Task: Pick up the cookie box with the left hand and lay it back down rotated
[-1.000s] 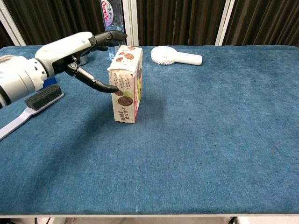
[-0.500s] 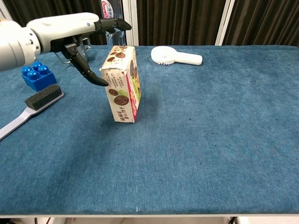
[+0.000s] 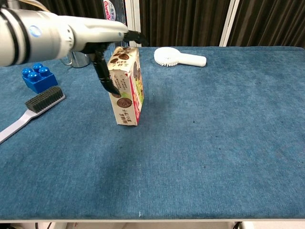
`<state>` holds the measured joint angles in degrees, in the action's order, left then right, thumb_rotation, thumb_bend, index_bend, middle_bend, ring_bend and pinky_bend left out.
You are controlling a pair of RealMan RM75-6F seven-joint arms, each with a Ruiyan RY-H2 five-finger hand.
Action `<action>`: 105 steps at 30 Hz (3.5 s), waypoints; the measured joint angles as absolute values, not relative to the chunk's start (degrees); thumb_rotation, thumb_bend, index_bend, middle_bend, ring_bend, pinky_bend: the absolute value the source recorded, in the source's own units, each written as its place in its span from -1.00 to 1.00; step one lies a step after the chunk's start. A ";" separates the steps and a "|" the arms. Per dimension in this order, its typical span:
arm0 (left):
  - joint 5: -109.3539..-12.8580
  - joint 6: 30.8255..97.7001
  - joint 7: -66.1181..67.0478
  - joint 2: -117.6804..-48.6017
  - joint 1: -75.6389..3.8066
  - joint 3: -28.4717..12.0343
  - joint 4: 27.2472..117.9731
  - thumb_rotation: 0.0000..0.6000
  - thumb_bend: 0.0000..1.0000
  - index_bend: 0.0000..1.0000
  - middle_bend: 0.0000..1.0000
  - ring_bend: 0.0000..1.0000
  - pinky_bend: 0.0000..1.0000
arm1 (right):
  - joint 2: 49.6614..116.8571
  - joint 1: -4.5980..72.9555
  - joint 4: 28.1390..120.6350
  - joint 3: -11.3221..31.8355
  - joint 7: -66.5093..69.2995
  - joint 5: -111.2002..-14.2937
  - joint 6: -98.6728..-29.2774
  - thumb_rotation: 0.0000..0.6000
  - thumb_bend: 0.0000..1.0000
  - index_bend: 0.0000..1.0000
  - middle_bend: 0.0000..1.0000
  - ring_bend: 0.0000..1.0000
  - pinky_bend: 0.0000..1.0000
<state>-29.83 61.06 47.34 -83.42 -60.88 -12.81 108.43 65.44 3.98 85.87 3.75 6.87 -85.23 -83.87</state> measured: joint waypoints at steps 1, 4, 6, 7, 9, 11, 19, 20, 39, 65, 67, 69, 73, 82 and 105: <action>-28.54 61.52 48.03 -83.91 -61.67 -12.85 108.34 1.00 -0.87 -1.00 -1.00 -1.00 -1.00 | 65.44 3.97 85.82 3.75 6.94 -85.19 -83.83 1.00 -0.74 -1.00 -1.00 -1.00 -1.00; -26.34 62.98 49.58 -85.06 -63.27 -12.76 107.63 1.00 -0.85 -0.95 -0.97 -0.96 -0.90 | 65.54 3.93 85.49 3.75 7.28 -85.02 -83.74 1.00 -0.74 -1.00 -1.00 -1.00 -1.00; -25.68 64.11 50.30 -85.80 -63.85 -12.62 106.85 1.00 -0.84 -0.87 -0.89 -0.87 -0.80 | 65.60 3.92 85.27 3.74 7.58 -84.94 -83.65 1.00 -0.74 -1.00 -1.00 -1.00 -1.00; -25.23 64.74 50.52 -86.29 -64.17 -12.54 106.24 1.00 -0.84 -0.83 -0.84 -0.81 -0.75 | 65.62 3.92 85.17 3.73 7.69 -84.91 -83.60 1.00 -0.74 -1.00 -1.00 -1.00 -1.00; -24.83 65.31 50.72 -86.74 -64.46 -12.37 105.46 1.00 -0.83 -0.73 -0.72 -0.68 -0.62 | 65.69 3.91 84.94 3.73 7.95 -84.84 -83.52 1.00 -0.74 -1.00 -1.00 -1.00 -1.00; -24.72 65.80 50.87 -87.07 -64.65 -11.95 104.86 1.00 -0.82 -0.62 -0.61 -0.56 -0.48 | 65.76 3.90 84.72 3.74 8.16 -84.79 -83.47 1.00 -0.74 -1.00 -1.00 -1.00 -1.00; -25.58 65.08 48.17 -86.77 -64.08 -11.92 104.38 1.00 -0.81 -0.38 -0.26 -0.26 -0.20 | 65.77 4.02 84.62 3.77 8.39 -84.99 -83.44 1.00 -0.74 -1.00 -1.00 -1.00 -1.00; -25.92 64.91 47.41 -86.59 -63.87 -12.07 104.47 1.00 -0.81 -0.38 -0.26 -0.26 -0.20 | 65.77 3.97 84.56 3.79 8.43 -84.91 -83.49 1.00 -0.74 -1.00 -1.00 -1.00 -1.00; -54.02 60.27 -5.28 -95.15 -50.62 -16.46 89.33 1.00 -0.82 -0.38 -0.27 -0.43 -0.55 | 65.50 3.93 85.14 3.85 7.86 -84.75 -83.39 1.00 -0.74 -1.00 -1.00 -1.00 -1.00; -70.85 53.95 -14.03 -109.75 -47.26 -11.87 59.81 1.00 -0.92 -1.00 -0.94 -1.00 -1.00 | 65.47 3.93 86.04 3.80 7.20 -84.56 -83.06 1.00 -0.74 -1.00 -1.00 -1.00 -1.00; -69.61 53.14 -12.36 -108.89 -47.01 -12.33 61.51 1.00 -0.92 -1.00 -0.99 -1.00 -1.00 | 65.52 4.00 86.01 3.79 7.31 -84.71 -83.06 1.00 -0.74 -1.00 -1.00 -1.00 -1.00; -68.67 52.75 -11.08 -108.05 -46.74 -12.74 63.10 1.00 -0.92 -1.00 -1.00 -1.00 -1.00 | 65.56 4.12 85.95 3.75 7.50 -85.01 -83.03 1.00 -0.74 -1.00 -1.00 -1.00 -1.00; -66.86 52.57 -9.11 -105.08 -45.85 -13.70 67.93 1.00 -0.94 -1.00 -1.00 -1.00 -1.00 | 65.40 4.36 85.96 3.74 7.70 -85.41 -82.98 1.00 -0.74 -1.00 -1.00 -1.00 -1.00; -66.45 58.10 -0.71 -90.78 -40.63 -13.08 81.06 1.00 -0.94 -1.00 -1.00 -1.00 -1.00 | 64.39 4.80 85.45 3.90 9.68 -85.53 -82.47 1.00 -0.74 -1.00 -1.00 -1.00 -1.00; -80.64 90.51 2.08 -71.09 -10.46 3.00 87.87 1.00 -0.94 -0.99 -0.99 -1.00 -1.00 | 64.95 4.93 86.37 2.50 9.92 -90.08 -85.28 1.00 -0.74 -1.00 -1.00 -1.00 -1.00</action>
<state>-80.64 90.51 2.08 -71.09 -10.46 3.00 87.87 64.95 4.93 86.37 2.50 9.92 -90.08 -85.28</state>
